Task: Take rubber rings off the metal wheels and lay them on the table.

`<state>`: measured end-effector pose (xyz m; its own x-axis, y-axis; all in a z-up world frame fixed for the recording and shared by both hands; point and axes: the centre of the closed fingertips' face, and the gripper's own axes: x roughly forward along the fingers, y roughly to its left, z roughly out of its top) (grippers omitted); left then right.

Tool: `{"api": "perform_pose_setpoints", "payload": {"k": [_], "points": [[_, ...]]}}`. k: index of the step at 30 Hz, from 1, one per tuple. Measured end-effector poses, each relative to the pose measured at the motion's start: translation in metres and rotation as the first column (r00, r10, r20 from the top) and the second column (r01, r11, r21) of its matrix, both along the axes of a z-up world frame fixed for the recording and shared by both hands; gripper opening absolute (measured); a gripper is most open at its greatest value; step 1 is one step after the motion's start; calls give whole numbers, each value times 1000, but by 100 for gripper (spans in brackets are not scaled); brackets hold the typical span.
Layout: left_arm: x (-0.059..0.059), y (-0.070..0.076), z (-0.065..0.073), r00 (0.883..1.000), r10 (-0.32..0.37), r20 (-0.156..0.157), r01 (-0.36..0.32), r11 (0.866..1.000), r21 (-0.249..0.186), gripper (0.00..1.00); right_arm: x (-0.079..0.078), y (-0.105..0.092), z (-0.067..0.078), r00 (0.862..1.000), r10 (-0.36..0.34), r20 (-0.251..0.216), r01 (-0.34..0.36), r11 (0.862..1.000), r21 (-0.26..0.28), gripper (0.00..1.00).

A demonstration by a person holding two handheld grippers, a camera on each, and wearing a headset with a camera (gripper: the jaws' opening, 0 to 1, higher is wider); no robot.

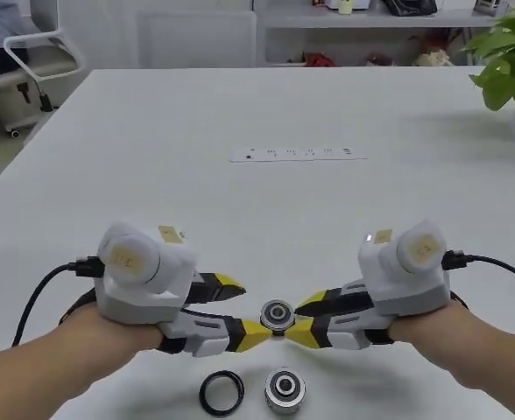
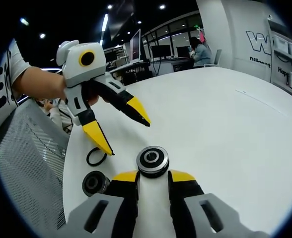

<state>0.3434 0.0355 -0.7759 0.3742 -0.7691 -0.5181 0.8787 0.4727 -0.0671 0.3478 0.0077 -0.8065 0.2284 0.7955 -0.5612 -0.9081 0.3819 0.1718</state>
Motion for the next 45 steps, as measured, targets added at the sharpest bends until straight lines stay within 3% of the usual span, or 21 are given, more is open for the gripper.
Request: {"api": "perform_pose_setpoints", "payload": {"k": [11, 27, 30, 32, 40, 45], "points": [[2, -18, -5, 1000, -15, -18, 15, 1000, -8, 35, 1, -1, -3, 1000, -10, -3, 10, 1000, 3, 16], [10, -23, -14, 999, 7, -35, -6, 1000, 16, 20, 2, 0, -3, 1000, -16, -3, 16, 1000, 10, 14], [10, -24, -15, 1000, -3, -21, 4, 999, 32, 17, 2, 0, -3, 1000, -16, -3, 16, 1000, 12, 14], [12, -24, -15, 1000, -14, 23, 13, 998, 62, 15, 2, 0, -3, 1000, -17, -2, 17, 1000, 13, 13], [12, -23, -16, 1000, 10, 17, -10, 999, 47, 14, 2, -2, -4, 1000, -20, -3, 20, 1000, 20, 9], [11, -23, -17, 1000, 24, 18, -25, 999, 44, 14, -1, -3, -4, 998, -42, -36, 43, 998, 40, 3]]}}
